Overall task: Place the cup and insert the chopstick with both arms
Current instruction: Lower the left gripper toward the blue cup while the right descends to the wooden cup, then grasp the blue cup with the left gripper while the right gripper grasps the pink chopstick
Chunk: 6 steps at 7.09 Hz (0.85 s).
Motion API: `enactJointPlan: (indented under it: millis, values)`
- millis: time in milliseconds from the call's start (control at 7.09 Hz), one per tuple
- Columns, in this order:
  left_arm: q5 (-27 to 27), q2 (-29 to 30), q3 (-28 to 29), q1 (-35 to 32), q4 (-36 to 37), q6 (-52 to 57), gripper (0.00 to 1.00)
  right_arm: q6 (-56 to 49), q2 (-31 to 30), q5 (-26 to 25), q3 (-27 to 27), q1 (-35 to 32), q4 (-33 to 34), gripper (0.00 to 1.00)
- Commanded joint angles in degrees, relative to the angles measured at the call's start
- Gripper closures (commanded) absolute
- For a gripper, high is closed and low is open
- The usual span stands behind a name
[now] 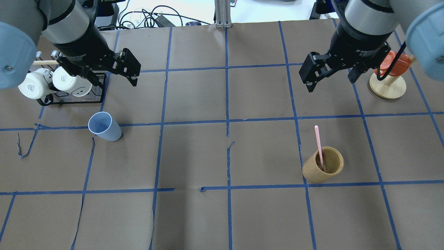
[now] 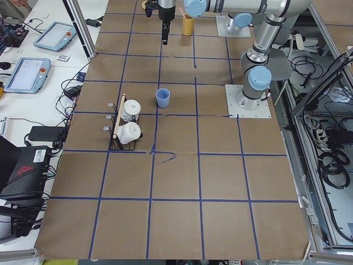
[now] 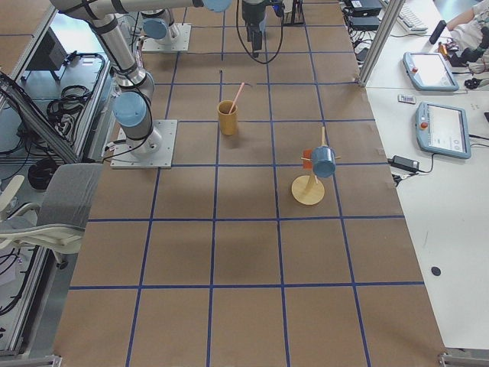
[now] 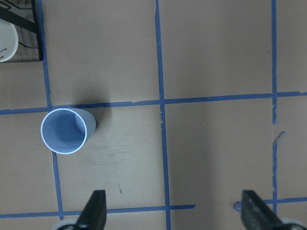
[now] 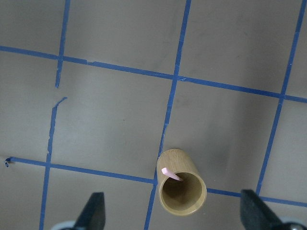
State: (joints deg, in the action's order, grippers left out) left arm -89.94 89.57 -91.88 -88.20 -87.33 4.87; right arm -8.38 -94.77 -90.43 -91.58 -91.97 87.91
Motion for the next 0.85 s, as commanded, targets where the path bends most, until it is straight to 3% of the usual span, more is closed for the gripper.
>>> enactJointPlan:
  millis: [0,282,423,705]
  values:
    - [-0.4,0.7,-9.1,7.0,5.9,8.9,0.00,-0.1,0.6,0.4,-2.0,0.0,2.3,0.00]
    - [-0.3,2.2,-23.5,10.9,24.5,12.8,0.00,-0.2,0.4,0.3,-10.2,0.1,10.9,0.00]
    - [-0.4,4.1,-27.3,11.5,31.5,13.2,0.00,-1.2,0.2,-0.4,-12.9,0.1,11.0,0.00]
    - [-2.2,7.2,-27.3,11.5,34.8,13.4,0.15,-1.9,0.2,-0.4,-18.9,0.1,15.6,0.00]
